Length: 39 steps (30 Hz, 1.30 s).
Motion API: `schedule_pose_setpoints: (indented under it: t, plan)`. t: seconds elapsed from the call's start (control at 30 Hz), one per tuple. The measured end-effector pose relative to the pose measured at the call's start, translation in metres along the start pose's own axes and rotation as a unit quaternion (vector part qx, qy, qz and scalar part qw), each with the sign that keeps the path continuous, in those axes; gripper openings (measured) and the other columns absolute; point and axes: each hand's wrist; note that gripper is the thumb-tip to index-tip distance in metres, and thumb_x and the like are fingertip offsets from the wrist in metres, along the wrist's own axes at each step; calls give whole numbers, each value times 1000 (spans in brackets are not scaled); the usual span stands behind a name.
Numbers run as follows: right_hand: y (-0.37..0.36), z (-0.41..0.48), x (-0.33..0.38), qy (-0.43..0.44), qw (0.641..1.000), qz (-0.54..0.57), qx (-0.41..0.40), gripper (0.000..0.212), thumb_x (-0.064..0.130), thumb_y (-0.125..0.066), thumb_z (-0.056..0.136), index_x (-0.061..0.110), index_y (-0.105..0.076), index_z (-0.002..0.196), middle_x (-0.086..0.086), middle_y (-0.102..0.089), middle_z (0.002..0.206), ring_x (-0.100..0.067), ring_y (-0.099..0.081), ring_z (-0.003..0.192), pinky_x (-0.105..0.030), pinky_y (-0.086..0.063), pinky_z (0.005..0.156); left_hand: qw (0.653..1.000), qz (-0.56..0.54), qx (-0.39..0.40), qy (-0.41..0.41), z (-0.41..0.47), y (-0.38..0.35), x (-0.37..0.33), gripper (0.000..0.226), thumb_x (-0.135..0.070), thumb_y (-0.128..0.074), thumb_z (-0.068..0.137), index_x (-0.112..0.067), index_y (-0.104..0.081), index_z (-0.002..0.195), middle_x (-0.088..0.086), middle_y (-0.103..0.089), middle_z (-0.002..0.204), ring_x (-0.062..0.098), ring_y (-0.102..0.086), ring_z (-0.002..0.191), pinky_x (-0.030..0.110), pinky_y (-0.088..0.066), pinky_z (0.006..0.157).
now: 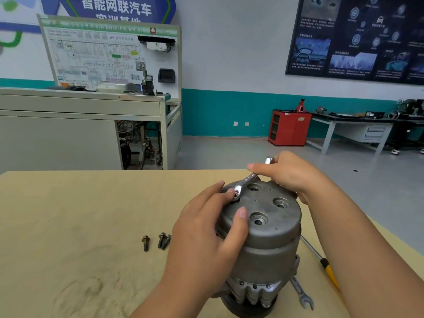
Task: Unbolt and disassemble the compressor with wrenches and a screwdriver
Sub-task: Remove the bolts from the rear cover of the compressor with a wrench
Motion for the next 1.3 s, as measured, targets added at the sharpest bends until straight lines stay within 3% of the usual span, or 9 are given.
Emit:
schedule_pose_setpoints:
  t: [0.1,0.3,0.37,0.47,0.77,0.87,0.97,1.17,1.3]
  plan:
    - [1,-5,-7,-5,998,55,-13,41,41,-74,78,14,-44,72,-8,-42,64,-19,-42,48,-28,-31,51,999,10,13,-29,4,5,0,47,-52,-44,80,-25,-70,108,-22,-62,114,-8,-50,109,11,-41,91]
    - [-2,-20,-13,35,977,138,-157,36,27,-72,76,15,-49,101,-6,-64,91,-16,-56,72,-31,-41,60,998,-62,0,21,1,3,-2,53,-58,-48,71,-29,-68,111,-33,-57,112,-19,-50,109,14,-47,89]
    - [-3,-29,-16,46,968,164,-187,38,22,-71,76,20,-48,106,0,-67,77,-9,-59,64,-31,-42,60,998,-54,3,14,2,2,-3,54,-57,-49,72,-26,-69,111,-31,-58,113,-18,-50,110,17,-47,90]
    - [-6,-44,-24,65,949,223,-213,30,20,-72,79,23,-49,97,6,-65,54,-8,-59,55,-36,-47,65,999,-35,11,5,3,1,-4,54,-57,-49,73,-25,-69,112,-27,-58,118,-12,-51,111,21,-47,90]
    - [-16,-90,-51,136,893,291,-315,17,38,-66,76,37,-49,73,9,-56,58,-6,-47,52,-19,-42,55,999,-18,28,-11,6,0,-8,57,-58,-46,73,-25,-69,113,-26,-57,118,-12,-50,110,19,-45,90]
    - [-18,-90,-58,138,895,295,-305,17,28,-67,85,36,-53,79,15,-60,65,1,-50,55,-11,-41,55,999,6,39,-36,9,2,-10,54,-55,-44,76,-21,-71,110,-24,-58,113,-13,-50,107,16,-45,87]
    - [-15,-84,-59,99,909,291,-283,14,31,-64,87,36,-52,93,10,-64,71,-1,-56,65,-23,-45,67,996,30,63,-63,13,5,-12,51,-52,-43,78,-20,-71,106,-26,-56,108,-15,-48,105,8,-43,83]
    - [1,-86,-40,180,921,-2,-344,15,22,-69,84,28,-66,98,13,-45,78,-4,-47,74,-30,-39,72,995,30,61,-74,14,5,-13,48,-52,-44,78,-20,-70,102,-29,-57,109,-12,-52,104,9,-44,82]
    - [-5,-95,-16,227,939,-133,-223,21,16,-59,90,18,-72,106,6,-61,95,-8,-54,84,-16,-37,74,994,50,42,-88,11,3,-14,47,-49,-46,80,-15,-72,101,-19,-61,106,-3,-55,102,12,-45,80]
Point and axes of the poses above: each hand's wrist, its own z-axis towards the middle knuckle, its own y-axis out of the back of the hand, x = y × z
